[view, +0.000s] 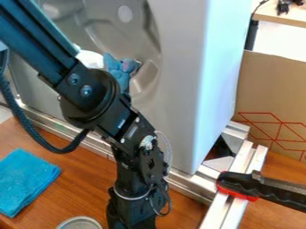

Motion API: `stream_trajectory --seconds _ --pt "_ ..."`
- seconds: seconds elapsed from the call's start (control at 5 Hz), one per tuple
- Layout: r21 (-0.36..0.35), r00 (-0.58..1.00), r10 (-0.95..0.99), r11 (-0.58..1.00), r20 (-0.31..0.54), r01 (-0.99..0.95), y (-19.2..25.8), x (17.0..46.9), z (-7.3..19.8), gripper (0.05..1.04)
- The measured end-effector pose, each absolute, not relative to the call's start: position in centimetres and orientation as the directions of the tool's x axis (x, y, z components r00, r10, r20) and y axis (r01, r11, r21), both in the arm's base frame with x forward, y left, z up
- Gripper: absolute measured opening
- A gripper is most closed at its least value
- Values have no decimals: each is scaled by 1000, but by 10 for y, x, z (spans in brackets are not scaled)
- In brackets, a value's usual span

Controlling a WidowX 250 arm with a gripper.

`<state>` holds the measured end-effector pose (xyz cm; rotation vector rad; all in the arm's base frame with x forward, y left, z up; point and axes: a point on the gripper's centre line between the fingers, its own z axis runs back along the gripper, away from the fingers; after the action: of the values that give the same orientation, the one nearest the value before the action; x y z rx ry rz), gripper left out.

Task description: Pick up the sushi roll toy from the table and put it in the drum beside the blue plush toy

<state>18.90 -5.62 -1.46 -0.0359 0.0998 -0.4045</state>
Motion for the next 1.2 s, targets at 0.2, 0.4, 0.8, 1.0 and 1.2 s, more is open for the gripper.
stream_trajectory --seconds 0.2,0.4,0.8,1.0,1.2 --pt "-47 915 -390 921 -104 387 -57 197 -20 947" --pt "-22 920 -373 927 -121 373 -54 203 -23 805" --pt "-5 934 -355 935 -35 356 -50 216 11 641" --pt "-58 962 -246 965 115 254 -20 253 58 641" --pt "-111 980 -46 991 193 69 36 275 82 641"
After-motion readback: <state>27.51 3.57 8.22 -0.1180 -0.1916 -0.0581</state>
